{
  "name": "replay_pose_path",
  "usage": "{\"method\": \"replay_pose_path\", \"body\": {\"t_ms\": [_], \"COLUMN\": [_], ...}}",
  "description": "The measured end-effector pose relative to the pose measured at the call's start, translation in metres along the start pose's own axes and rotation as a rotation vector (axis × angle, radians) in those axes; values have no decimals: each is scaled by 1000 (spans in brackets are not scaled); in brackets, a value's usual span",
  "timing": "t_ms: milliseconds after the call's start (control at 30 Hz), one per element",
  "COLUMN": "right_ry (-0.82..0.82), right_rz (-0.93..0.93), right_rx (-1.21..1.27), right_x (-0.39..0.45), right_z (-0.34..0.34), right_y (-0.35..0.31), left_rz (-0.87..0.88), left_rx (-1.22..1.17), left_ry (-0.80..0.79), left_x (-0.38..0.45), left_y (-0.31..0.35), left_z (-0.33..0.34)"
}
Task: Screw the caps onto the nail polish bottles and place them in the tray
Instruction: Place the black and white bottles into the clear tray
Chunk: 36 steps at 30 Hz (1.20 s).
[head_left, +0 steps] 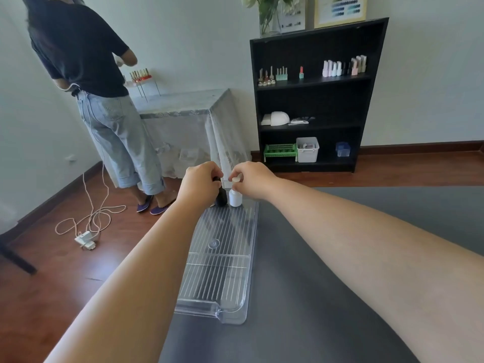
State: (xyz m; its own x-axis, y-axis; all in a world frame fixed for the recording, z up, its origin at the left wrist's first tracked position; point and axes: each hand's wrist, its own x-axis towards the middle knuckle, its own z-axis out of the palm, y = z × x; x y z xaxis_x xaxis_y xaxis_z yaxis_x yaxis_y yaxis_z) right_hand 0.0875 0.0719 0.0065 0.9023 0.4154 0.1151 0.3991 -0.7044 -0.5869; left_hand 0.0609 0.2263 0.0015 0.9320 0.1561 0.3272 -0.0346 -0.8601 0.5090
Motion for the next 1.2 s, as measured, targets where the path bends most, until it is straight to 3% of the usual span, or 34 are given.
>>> {"method": "replay_pose_path", "body": {"t_ms": [333,600,767,933,1200], "right_ry": [33,-109,-237,-387,-404], "right_rz": [36,62,0,57,192], "right_rx": [33,36,-56,-171,-193], "right_x": [7,-22,-74,-150,-266], "right_z": [16,-9,-54,-104,-160], "right_y": [-11,-14,-9,17,59], "left_rz": [-19,-21,0,89,154], "left_rx": [13,6,-56,-76,-25], "left_ry": [27,1,-91,-183,-318], "left_x": [-2,-35,-70,-110,-156], "left_y": [-7,0,15,39,58], "left_z": [-1,-19,-33,-37,-25]}}
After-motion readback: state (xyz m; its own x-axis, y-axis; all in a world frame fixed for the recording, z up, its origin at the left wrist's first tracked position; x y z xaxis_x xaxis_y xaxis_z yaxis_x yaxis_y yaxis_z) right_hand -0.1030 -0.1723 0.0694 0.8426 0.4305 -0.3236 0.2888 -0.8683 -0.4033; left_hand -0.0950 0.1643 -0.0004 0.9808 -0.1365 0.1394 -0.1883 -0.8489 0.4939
